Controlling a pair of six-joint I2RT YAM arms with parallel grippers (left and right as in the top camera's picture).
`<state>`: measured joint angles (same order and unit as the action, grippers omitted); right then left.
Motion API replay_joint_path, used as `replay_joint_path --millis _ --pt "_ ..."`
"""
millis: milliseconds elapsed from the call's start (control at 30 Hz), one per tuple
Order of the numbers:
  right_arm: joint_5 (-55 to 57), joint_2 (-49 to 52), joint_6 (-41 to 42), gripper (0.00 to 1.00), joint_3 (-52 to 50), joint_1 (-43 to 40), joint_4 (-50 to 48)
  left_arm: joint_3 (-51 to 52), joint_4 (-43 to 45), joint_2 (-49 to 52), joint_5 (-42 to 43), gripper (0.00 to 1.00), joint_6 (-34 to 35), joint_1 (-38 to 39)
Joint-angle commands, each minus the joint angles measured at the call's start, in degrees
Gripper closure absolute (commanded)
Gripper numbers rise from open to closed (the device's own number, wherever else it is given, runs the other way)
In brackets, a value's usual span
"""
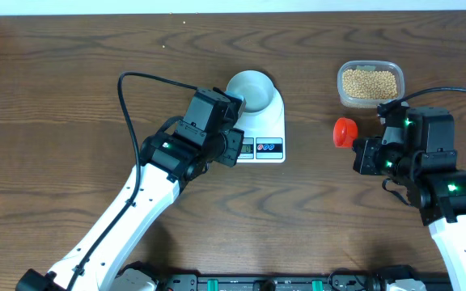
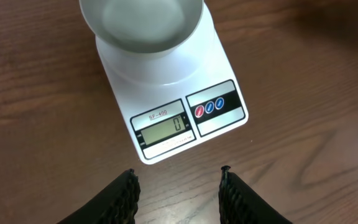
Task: Scoop item into bowl and weigh 50g on scale
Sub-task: 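Raise and pull the left gripper back from the scale, then move the red scoop with the right gripper over the chickpea tub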
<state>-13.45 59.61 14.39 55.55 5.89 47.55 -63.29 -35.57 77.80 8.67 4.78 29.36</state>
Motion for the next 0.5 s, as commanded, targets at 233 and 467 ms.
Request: replay_joint_path --millis 233,467 --pt "-0.2 -0.1 -0.8 0.99 1.1 -0.2 0.0 0.4 -0.7 0.4 -0.3 0.37 0.2 0.1" --pt "-0.2 -0.1 -0.8 0.99 1.1 -0.2 0.1 0.4 -0.7 0.4 -0.3 0.16 0.2 0.1"
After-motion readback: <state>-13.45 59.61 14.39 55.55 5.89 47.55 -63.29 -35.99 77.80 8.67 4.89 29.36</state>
